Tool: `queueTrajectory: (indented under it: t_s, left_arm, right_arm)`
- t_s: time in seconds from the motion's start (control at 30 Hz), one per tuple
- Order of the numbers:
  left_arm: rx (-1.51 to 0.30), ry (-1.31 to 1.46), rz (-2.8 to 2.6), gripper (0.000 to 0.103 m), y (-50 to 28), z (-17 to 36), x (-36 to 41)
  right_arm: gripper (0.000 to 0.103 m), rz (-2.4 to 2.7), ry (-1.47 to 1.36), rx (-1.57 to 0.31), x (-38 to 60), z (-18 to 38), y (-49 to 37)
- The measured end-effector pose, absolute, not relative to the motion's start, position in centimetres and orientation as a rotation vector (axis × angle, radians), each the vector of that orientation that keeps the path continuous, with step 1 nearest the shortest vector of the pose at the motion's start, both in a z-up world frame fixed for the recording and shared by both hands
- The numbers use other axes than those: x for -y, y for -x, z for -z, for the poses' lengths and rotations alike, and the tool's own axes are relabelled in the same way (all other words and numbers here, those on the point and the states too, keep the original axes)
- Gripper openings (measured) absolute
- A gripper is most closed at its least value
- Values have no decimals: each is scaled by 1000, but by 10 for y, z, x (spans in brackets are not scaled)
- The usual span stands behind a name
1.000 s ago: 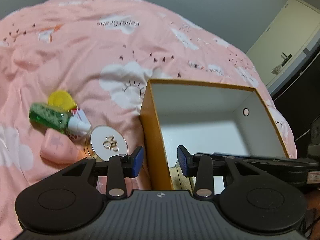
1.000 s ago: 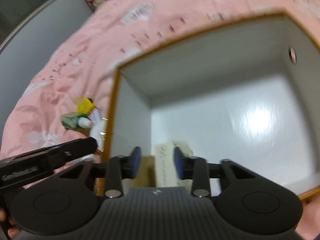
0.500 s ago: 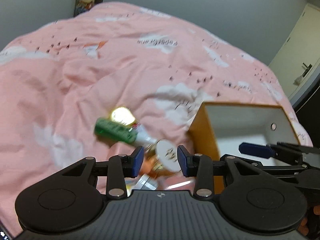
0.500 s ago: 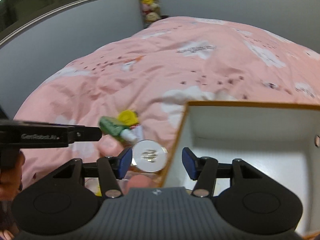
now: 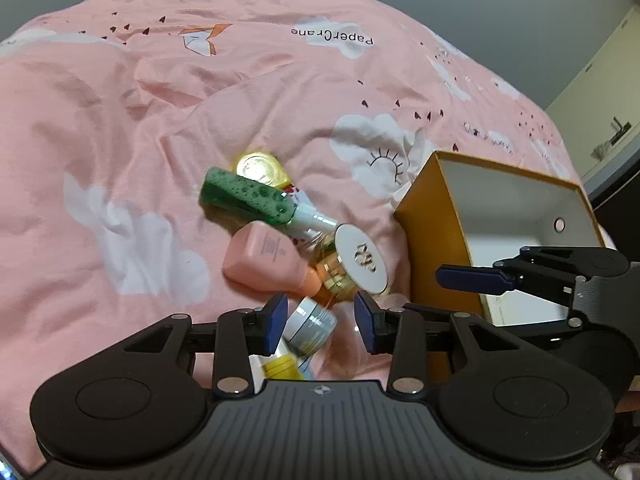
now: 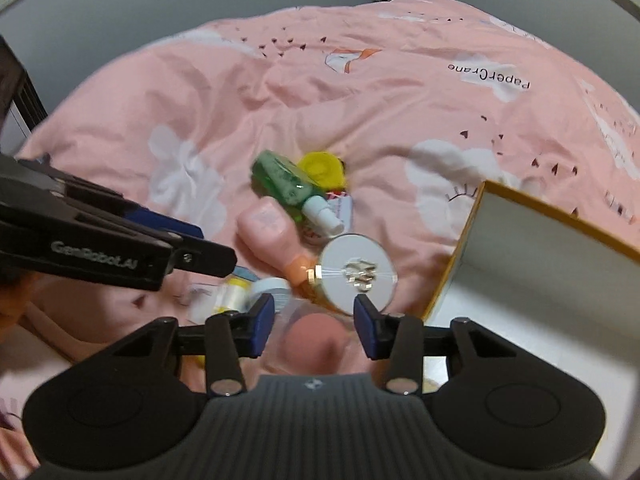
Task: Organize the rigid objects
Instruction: 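Grasp the white-and-gold compact with the right tool while the left tool grasps the clear sponge jar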
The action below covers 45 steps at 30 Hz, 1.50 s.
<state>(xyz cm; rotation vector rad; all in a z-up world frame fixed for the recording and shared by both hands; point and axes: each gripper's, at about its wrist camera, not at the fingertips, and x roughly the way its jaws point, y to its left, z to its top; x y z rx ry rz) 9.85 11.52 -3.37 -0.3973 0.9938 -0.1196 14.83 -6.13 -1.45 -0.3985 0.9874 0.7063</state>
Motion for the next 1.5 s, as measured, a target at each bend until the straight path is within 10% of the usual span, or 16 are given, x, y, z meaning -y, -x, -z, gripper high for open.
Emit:
queueTrajectory:
  t_s: [0.5,1.03,1.5]
  left_arm:
    - [-1068,448,43,51,-119,60,-131]
    - [-1089,437,-11,51,-134,76,-138]
    - [-1068,437,68,51,-122,60,-126]
  right_arm:
    - [41,-785,601,-1079,20,50,-185]
    - [66,-697,769,-1155,-11,97,-207]
    - [34,-687,652,-1074,11,64,-199]
